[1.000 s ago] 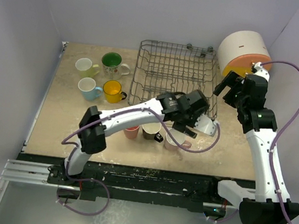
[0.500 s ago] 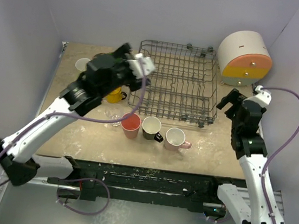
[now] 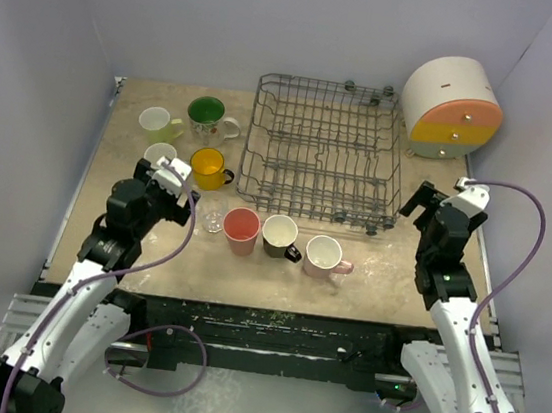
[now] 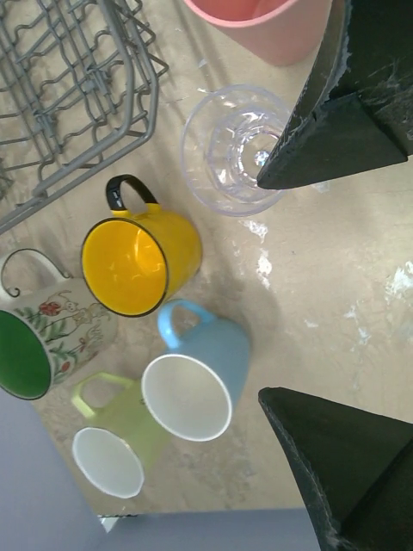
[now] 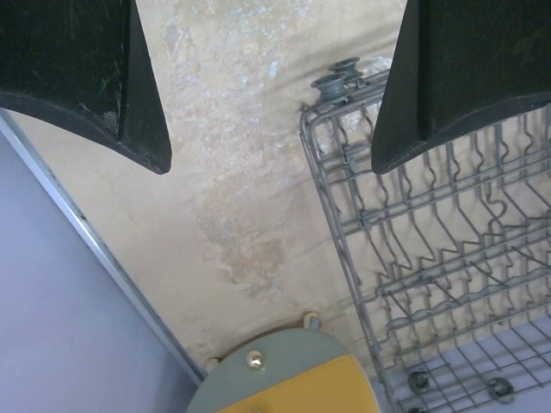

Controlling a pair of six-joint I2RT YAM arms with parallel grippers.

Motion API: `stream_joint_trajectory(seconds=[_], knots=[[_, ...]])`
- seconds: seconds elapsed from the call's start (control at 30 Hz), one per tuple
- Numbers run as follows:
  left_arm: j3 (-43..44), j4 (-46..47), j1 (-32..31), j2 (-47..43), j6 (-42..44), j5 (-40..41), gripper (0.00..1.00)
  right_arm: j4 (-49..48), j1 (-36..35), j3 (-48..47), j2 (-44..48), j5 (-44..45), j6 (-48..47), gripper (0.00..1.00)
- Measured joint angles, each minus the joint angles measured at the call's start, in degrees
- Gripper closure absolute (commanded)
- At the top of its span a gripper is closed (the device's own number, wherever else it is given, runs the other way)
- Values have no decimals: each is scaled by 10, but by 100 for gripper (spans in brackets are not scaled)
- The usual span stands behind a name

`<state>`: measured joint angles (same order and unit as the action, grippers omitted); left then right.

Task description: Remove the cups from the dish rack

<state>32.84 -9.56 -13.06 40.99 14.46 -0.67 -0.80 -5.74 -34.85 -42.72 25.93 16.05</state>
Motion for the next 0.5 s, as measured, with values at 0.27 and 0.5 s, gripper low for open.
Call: stream_joint_trajectory(seconds=[0.27,0.5], knots=[[-123,63,3,-79,-19,9,1,8,0,55,63,49,24,0],[-184,94,3,-99,-51,19,1,24,0,61,75,111,103,0]])
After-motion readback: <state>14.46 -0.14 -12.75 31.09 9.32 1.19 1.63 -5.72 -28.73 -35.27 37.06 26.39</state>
